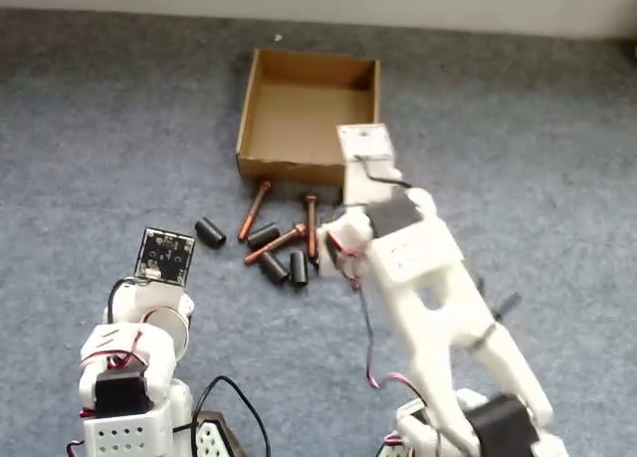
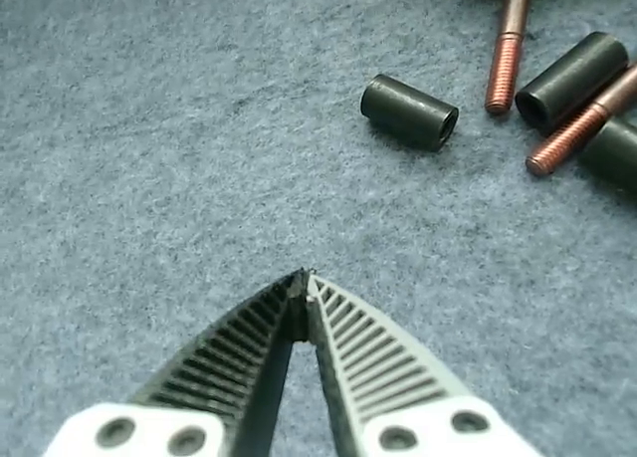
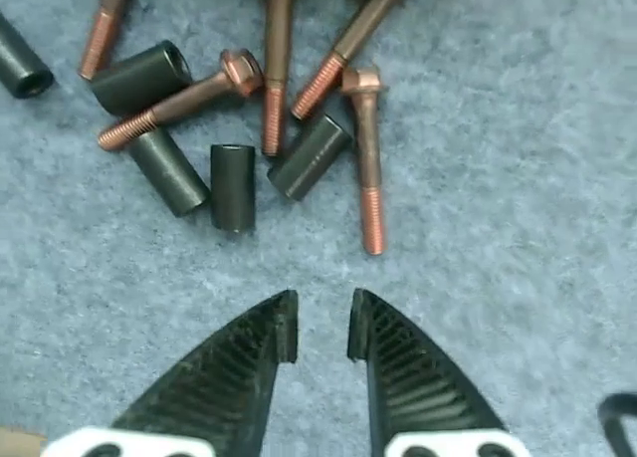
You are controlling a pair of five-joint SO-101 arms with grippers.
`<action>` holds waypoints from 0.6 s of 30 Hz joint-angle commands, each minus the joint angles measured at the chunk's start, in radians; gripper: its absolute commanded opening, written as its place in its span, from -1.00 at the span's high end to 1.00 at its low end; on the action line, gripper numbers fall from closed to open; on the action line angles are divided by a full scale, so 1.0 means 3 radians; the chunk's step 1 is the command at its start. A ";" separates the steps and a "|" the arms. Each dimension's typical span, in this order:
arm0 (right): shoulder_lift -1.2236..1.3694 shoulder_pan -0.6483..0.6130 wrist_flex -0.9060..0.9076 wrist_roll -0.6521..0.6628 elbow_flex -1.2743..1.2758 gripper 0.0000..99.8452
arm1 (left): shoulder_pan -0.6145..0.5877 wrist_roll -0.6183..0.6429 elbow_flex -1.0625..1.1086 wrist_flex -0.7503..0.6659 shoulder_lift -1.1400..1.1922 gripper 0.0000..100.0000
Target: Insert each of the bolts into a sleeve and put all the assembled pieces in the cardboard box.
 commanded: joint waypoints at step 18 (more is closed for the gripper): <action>0.1603 -0.0156 -0.0350 -0.0338 -0.0985 0.81 | -0.0023 0.0031 -0.0115 -0.0005 0.0018 0.99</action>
